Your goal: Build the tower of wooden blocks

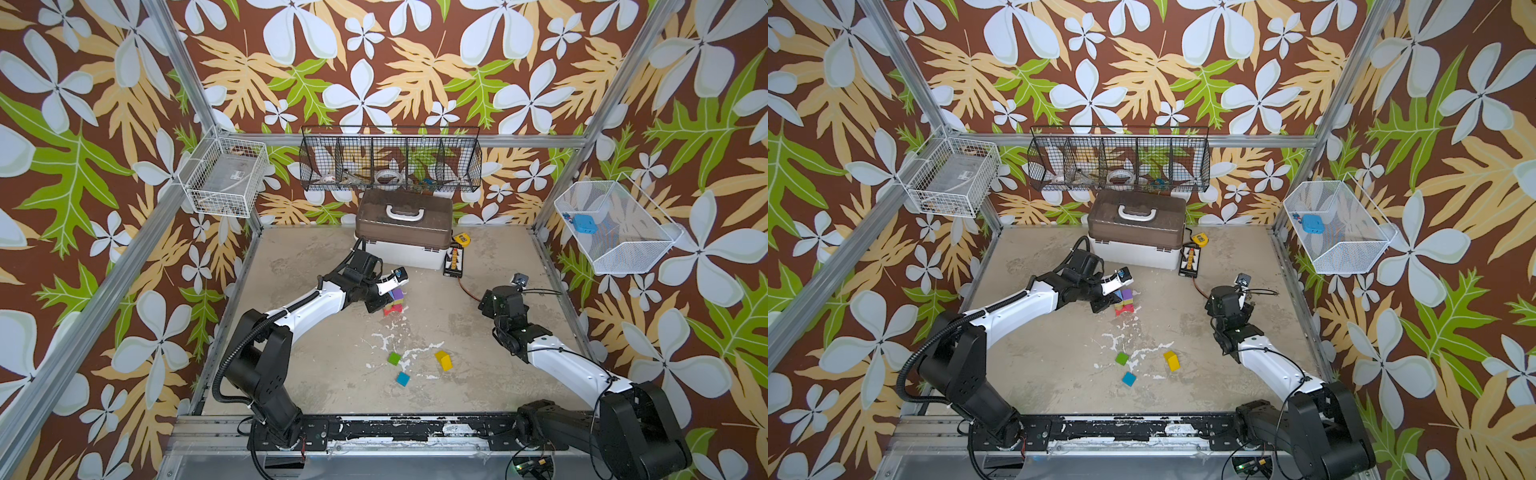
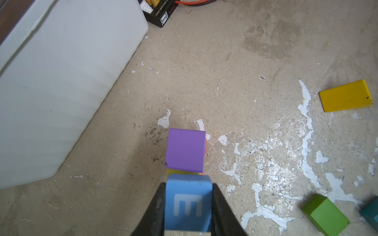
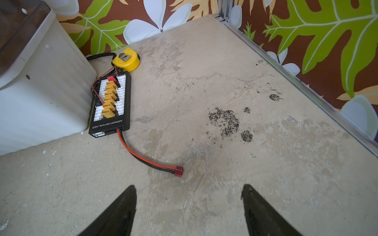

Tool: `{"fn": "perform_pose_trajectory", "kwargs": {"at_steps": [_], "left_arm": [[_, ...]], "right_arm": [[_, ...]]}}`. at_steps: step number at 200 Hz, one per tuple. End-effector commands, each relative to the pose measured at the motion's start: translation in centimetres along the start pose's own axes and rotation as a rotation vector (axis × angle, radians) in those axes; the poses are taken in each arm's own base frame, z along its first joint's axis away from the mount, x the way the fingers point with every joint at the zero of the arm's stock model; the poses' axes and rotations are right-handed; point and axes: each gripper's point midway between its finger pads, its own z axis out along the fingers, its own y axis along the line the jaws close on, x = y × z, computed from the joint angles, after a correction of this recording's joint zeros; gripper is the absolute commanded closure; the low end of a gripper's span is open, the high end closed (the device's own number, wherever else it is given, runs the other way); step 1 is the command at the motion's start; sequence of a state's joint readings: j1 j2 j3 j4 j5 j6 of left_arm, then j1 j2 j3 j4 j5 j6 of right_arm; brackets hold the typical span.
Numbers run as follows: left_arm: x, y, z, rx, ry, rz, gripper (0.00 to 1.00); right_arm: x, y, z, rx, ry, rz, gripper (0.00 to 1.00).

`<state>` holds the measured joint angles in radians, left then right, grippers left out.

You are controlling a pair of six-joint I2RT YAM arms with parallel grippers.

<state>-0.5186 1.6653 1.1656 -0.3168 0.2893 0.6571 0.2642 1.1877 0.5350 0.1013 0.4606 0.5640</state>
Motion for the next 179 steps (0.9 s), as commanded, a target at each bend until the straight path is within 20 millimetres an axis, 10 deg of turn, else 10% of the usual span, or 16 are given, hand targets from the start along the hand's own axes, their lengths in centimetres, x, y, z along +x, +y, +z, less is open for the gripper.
{"fn": "perform_pose_trajectory", "kwargs": {"at_steps": [1, 103, 179], "left_arm": [[-0.17, 0.2, 0.09, -0.001, -0.003, 0.013, 1.0], [0.22, 0.61, 0.52, -0.016, 0.019, 0.005, 0.98], [0.12, 0.83, 0.42, -0.032, 0.01, -0.005, 0.73]], "right_arm": [[-0.41, 0.19, 0.0, -0.003, -0.011, 0.0, 0.19], [-0.39, 0.23, 0.05, -0.004, -0.009, -0.001, 0.19], [-0.32, 0.28, 0.09, -0.005, -0.006, -0.002, 0.19]]}}
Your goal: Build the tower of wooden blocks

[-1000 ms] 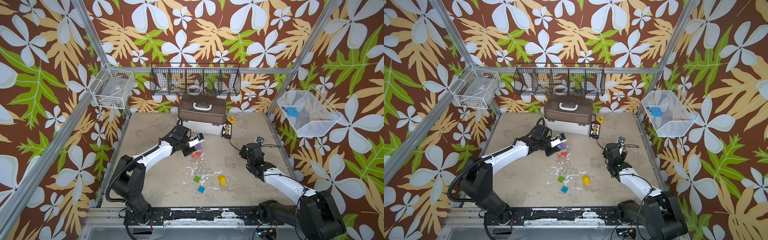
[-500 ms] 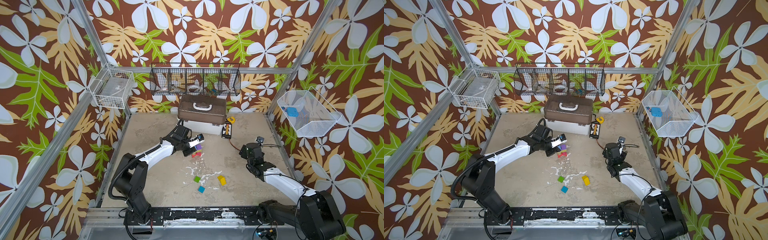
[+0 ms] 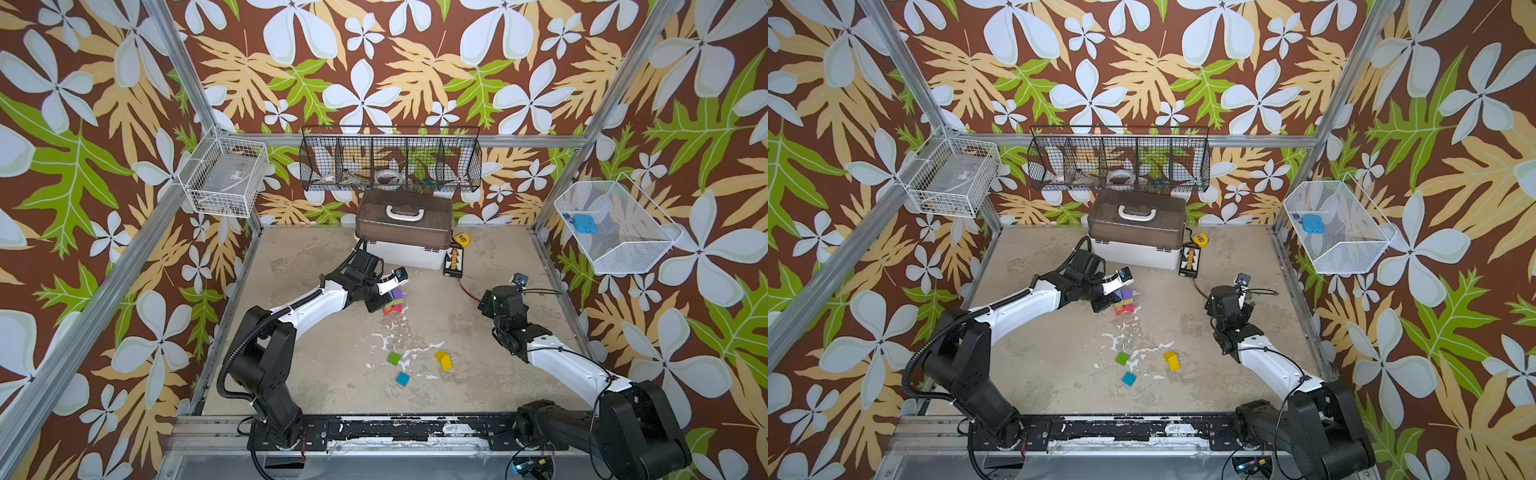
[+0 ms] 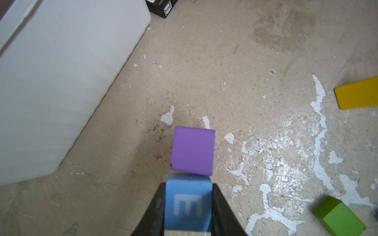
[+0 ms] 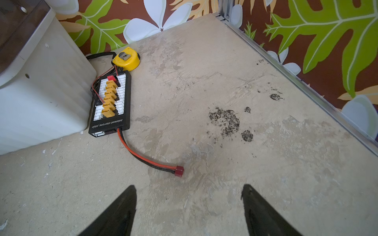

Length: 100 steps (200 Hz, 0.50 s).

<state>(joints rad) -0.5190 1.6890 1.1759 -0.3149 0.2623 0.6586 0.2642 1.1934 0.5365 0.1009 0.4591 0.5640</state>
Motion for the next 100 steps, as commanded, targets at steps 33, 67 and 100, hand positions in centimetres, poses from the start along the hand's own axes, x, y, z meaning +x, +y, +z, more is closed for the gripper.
{"fn": "perform_pose_trajectory", "kwargs": {"at_steps": [33, 67, 100], "left_arm": [[-0.49, 0.39, -0.26, -0.018, -0.022, -0.005, 0.68], [-0.64, 0.62, -0.31, -0.031, -0.029, -0.01, 0.64], [-0.68, 0.67, -0.29, -0.032, -0.03, -0.014, 0.51]], "right_arm": [[-0.44, 0.26, -0.01, -0.006, -0.011, -0.001, 0.19], [-0.42, 0.26, 0.0, -0.005, -0.01, -0.002, 0.19], [-0.48, 0.27, -0.02, -0.007, -0.013, 0.0, 0.19]]}}
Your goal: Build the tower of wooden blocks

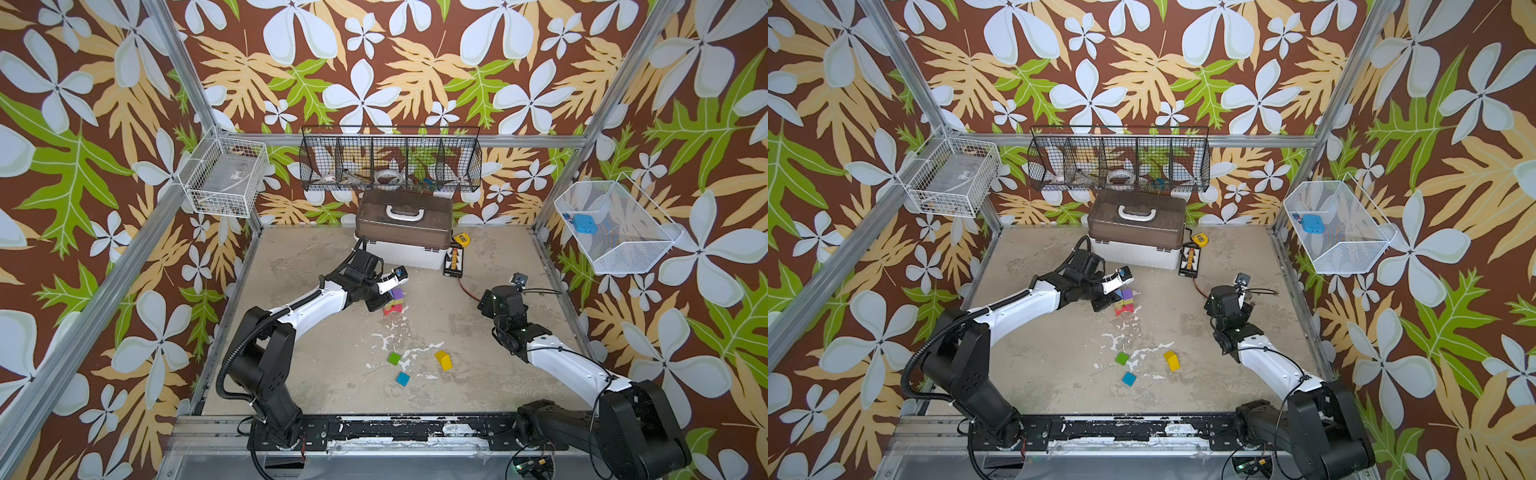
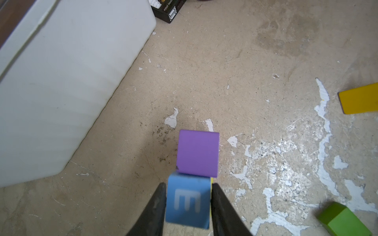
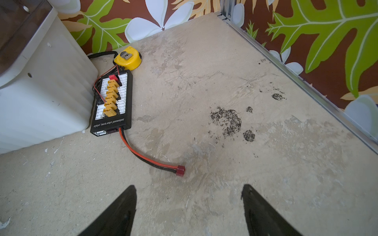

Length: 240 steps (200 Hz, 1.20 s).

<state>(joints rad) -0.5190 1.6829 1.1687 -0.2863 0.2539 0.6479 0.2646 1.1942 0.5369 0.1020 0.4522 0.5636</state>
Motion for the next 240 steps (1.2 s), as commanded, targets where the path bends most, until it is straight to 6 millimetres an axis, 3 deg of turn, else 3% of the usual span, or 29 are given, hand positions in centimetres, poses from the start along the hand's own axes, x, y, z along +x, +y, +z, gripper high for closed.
{"fn": "perform_pose_trajectory", "kwargs": {"at_steps": [1, 11, 42, 46, 48, 51, 72, 92, 112, 132, 151, 169, 194, 213, 240], "left_arm": [[-0.3, 0.3, -0.2, -0.01, -0.014, -0.01, 0.51], [-0.4, 0.2, -0.2, -0.008, -0.014, -0.01, 0.43], [-0.5, 0.3, -0.4, -0.013, -0.018, -0.011, 0.34], [-0.5, 0.3, -0.5, -0.012, -0.019, -0.012, 0.26], [-0.6, 0.3, -0.5, -0.013, -0.022, -0.013, 0.09], [-0.7, 0.3, -0.6, -0.014, -0.028, -0.012, 0.01], [-2.3, 0.5, -2.1, -0.036, -0.095, -0.026, 0.0], [-5.1, 1.0, -5.3, -0.089, -0.234, -0.055, 0.0], [-7.7, 2.2, -10.1, -0.217, -0.418, -0.137, 0.0], [-8.3, 3.7, -15.2, -0.382, -0.593, -0.263, 0.0], [-6.0, 5.7, -19.5, -0.574, -0.717, -0.516, 0.0], [-2.5, 6.1, -21.2, -0.665, -0.8, -0.746, 0.0], [-0.3, 3.0, -19.7, -0.547, -0.856, -0.776, 0.0], [2.8, 2.3, -18.7, -0.558, -0.847, -0.881, 0.0], [6.9, 2.5, -17.2, -0.634, -0.82, -1.051, 0.0]], "right_arm": [[-0.5, 0.2, 0.0, 0.0, -0.016, 0.0, 0.19], [-0.5, 0.1, 0.0, 0.001, -0.014, -0.001, 0.19], [-0.5, 0.1, 0.0, 0.001, -0.014, 0.0, 0.19], [-0.5, 0.1, 0.0, 0.001, -0.014, -0.001, 0.19], [-0.5, 0.1, 0.0, 0.0, -0.015, 0.0, 0.19], [-0.5, 0.1, 0.0, 0.0, -0.015, 0.0, 0.19], [-0.5, 0.1, 0.0, 0.002, -0.015, -0.001, 0.19], [-0.5, 0.1, 0.0, 0.002, -0.012, -0.002, 0.19], [-0.5, 0.1, 0.0, 0.003, -0.013, -0.001, 0.19], [-0.5, 0.2, 0.1, 0.001, -0.013, -0.003, 0.19], [-0.4, 0.3, 0.1, -0.001, -0.008, -0.006, 0.19], [-0.4, 0.5, 0.3, -0.001, -0.003, -0.012, 0.19], [-0.4, 1.2, 0.9, -0.01, 0.019, -0.032, 0.19], [-0.5, 2.2, 1.4, -0.018, 0.056, -0.05, 0.21], [-0.4, 6.4, 1.0, -0.148, 0.116, -0.078, 0.23]]}}
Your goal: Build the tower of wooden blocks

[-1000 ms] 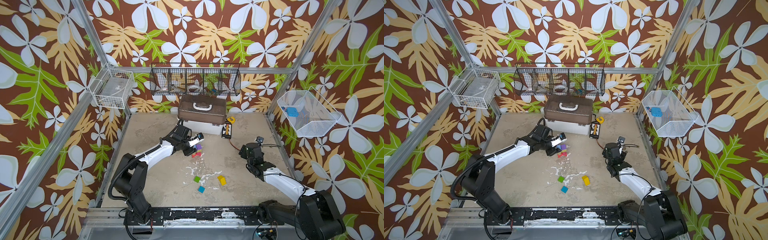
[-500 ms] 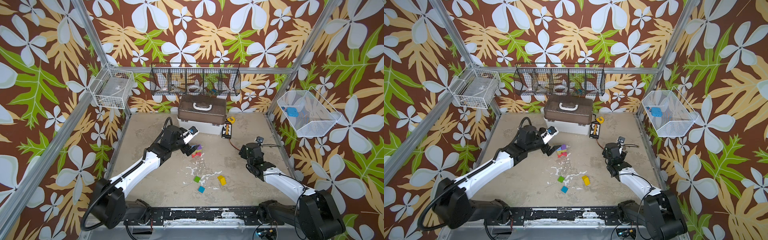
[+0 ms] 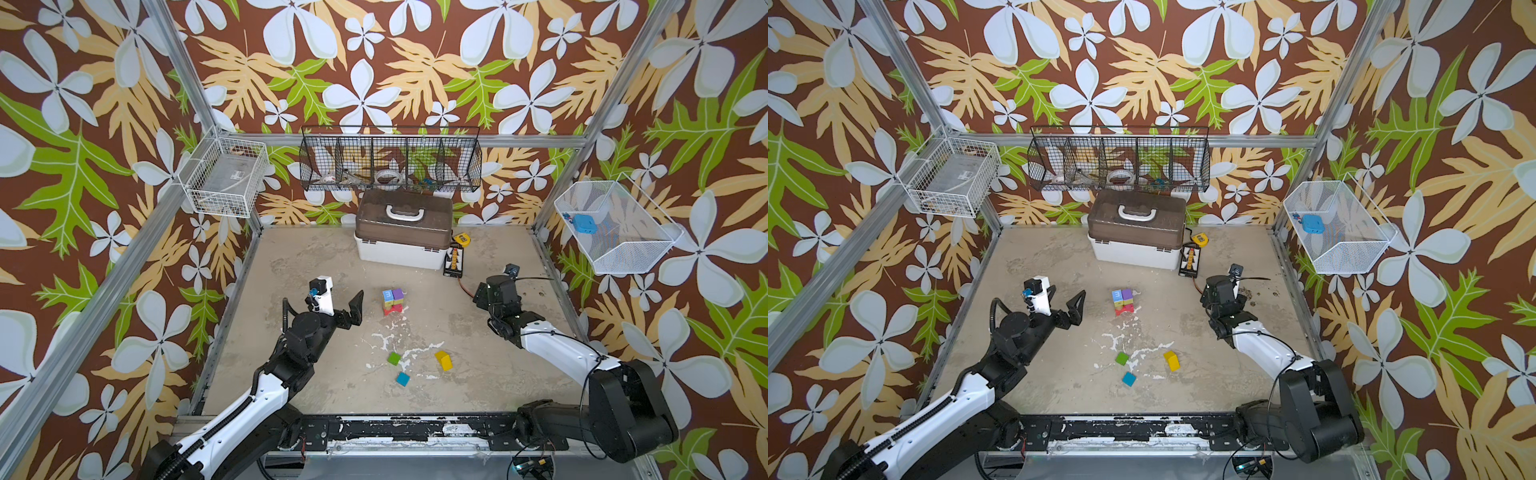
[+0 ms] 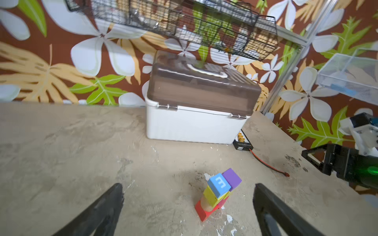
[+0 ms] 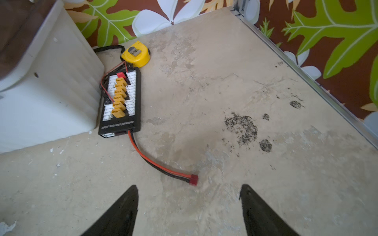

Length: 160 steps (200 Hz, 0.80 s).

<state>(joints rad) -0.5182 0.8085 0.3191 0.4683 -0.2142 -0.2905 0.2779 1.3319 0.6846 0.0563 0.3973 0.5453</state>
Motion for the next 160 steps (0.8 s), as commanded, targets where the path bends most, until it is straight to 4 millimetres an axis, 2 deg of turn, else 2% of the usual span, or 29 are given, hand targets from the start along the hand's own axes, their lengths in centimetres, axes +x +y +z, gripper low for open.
{"fn": "perform_pose_trajectory", "kwargs": {"at_steps": [1, 22, 37, 68, 87, 123, 160], "left_arm": [[-0.1, 2.4, -0.2, -0.113, -0.064, -0.178, 0.0], [1.4, 3.2, 0.8, -0.192, 0.025, -0.189, 0.0], [2.7, 4.0, 1.5, -0.255, 0.08, -0.197, 0.0], [4.4, 3.1, 3.1, -0.199, 0.114, -0.233, 0.0], [5.4, 2.8, 4.1, -0.193, 0.152, -0.241, 0.0], [8.0, 1.9, 6.0, -0.17, 0.255, -0.248, 0.0], [9.1, 0.7, 7.2, -0.151, 0.293, -0.246, 0.0]], "right_arm": [[0.5, 3.4, -0.5, -0.107, 0.059, -0.041, 0.23], [0.5, 6.8, -1.7, -0.156, 0.067, -0.107, 0.21], [1.4, 9.7, -2.2, -0.223, 0.093, -0.15, 0.21], [3.1, 13.5, -1.8, -0.275, 0.148, -0.207, 0.24], [4.4, 15.0, -1.5, -0.279, 0.171, -0.249, 0.27], [5.4, 17.1, -1.7, -0.31, 0.185, -0.284, 0.26], [6.1, 18.8, -2.4, -0.336, 0.194, -0.319, 0.27]]}}
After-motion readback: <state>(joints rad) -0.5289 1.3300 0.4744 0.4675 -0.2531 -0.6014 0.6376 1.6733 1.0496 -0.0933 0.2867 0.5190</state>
